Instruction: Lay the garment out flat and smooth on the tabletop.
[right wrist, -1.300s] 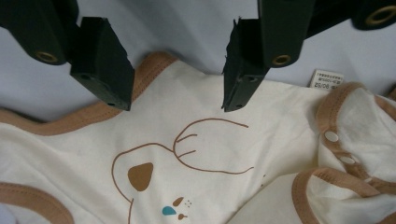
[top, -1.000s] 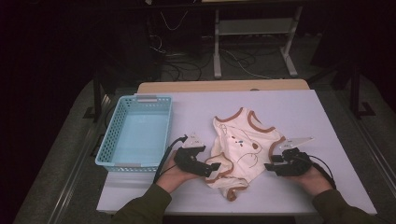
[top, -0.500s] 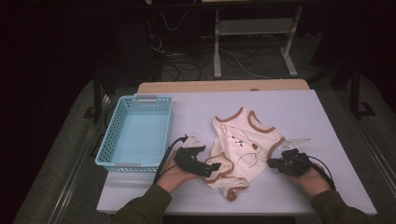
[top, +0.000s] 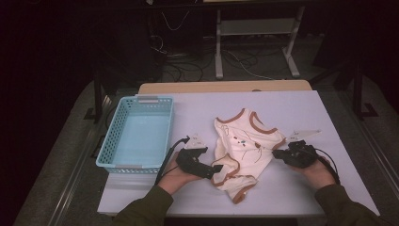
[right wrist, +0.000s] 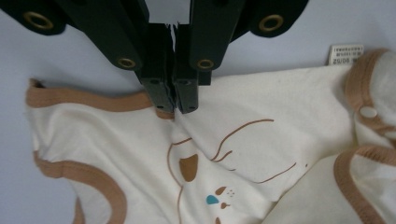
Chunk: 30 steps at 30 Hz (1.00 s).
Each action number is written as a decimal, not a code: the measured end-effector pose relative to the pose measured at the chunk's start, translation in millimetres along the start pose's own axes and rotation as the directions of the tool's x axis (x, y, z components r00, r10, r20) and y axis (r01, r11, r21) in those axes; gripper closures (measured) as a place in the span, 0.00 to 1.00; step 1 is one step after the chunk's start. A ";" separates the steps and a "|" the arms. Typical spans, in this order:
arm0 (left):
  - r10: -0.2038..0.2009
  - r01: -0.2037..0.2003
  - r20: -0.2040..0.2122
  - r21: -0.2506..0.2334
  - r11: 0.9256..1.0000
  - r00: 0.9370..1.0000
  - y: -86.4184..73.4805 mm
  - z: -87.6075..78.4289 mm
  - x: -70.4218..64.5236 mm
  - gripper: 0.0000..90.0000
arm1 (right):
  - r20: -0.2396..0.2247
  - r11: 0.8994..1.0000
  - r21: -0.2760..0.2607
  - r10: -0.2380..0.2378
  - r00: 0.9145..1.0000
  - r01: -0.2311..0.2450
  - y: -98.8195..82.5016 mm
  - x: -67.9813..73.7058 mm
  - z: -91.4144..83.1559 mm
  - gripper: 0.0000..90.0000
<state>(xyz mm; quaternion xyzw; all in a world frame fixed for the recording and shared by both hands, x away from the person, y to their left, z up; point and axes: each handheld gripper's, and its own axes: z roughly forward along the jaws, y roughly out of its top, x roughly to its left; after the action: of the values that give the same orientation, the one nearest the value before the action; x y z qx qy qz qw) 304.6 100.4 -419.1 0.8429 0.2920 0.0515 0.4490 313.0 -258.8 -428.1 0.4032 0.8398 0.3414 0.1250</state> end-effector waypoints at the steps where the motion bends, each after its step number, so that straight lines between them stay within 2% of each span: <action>1: -0.001 0.001 0.000 -0.001 1.000 1.000 0.0 0.2 -0.2 0.11 | 0.009 1.000 -0.005 -0.001 1.000 0.001 2.2 -5.2 0.2 0.95; 6: 0.002 -0.002 0.002 0.001 1.000 1.000 0.0 0.7 -0.7 0.11 | 0.032 1.000 -0.012 0.018 0.999 -0.018 6.8 -15.0 0.1 0.95; 7: -0.001 0.001 0.003 -0.003 1.000 1.000 -0.3 1.7 -1.3 0.11 | 0.042 1.000 -0.016 0.027 0.999 -0.027 9.0 -22.5 0.8 0.95; 9: -0.003 0.003 0.003 -0.001 1.000 1.000 -0.4 1.9 -1.5 0.11 | 0.046 0.999 -0.017 0.036 0.998 -0.035 10.1 -25.4 1.3 0.95; 12: 0.006 -0.006 0.006 0.006 1.000 1.000 -0.4 3.0 -1.6 0.11 | 0.061 0.999 -0.016 0.051 0.997 -0.050 14.4 -37.5 4.1 0.95; 15: -0.004 0.004 0.006 0.004 1.000 1.000 -0.8 3.3 -2.5 0.11 | 0.067 0.998 -0.011 0.059 0.996 -0.058 16.2 -43.2 6.6 0.95; 26: 0.000 0.000 0.014 0.010 1.000 1.000 -1.4 5.1 -3.7 0.11 | 0.133 0.995 -0.007 0.100 0.986 -0.100 25.0 -73.2 18.5 0.95; 27: -0.001 0.000 0.014 0.011 1.000 1.000 -1.4 5.1 -3.7 0.11 | 0.133 0.993 -0.006 0.116 0.984 -0.116 25.6 -75.1 19.5 0.95; 30: -0.001 0.001 0.014 0.011 1.000 1.000 -1.6 5.3 -3.5 0.11 | 0.126 0.992 -0.007 0.123 0.984 -0.123 25.1 -77.4 21.8 0.94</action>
<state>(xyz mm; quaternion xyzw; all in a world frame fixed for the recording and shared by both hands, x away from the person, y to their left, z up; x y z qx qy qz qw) 302.9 95.3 -422.9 0.8455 0.2895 0.0438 0.4466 388.2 -296.5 -432.2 0.4752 0.8039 0.3219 0.1562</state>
